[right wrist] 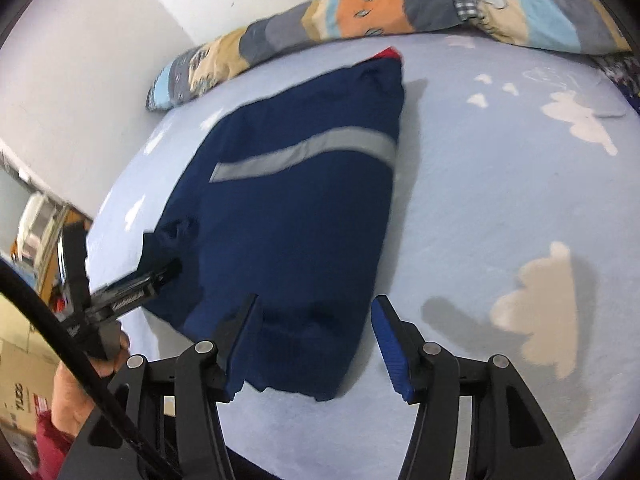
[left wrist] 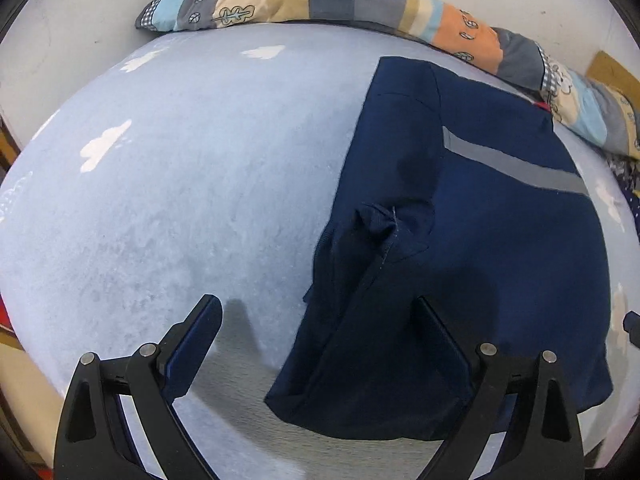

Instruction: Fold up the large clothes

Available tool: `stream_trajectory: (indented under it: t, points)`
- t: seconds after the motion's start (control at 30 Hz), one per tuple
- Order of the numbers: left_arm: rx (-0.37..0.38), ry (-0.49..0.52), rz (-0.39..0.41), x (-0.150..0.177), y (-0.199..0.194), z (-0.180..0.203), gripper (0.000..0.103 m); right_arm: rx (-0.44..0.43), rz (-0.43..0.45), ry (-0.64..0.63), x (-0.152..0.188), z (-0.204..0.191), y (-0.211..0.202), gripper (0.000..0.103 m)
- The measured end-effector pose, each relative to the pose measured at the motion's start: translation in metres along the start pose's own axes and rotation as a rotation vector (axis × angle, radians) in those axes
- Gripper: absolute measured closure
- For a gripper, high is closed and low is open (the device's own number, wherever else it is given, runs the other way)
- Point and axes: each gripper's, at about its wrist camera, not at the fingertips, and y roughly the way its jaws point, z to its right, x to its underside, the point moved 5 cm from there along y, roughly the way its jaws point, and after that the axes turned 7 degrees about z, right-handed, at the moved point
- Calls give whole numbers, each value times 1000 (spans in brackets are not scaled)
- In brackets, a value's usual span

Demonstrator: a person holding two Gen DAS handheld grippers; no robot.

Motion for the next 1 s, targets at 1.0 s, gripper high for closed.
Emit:
stream_trajectory:
  t: [1.0]
  points:
    - [275, -162, -37, -62, 20, -23, 5, -103, 26, 217, -24, 49, 12, 31]
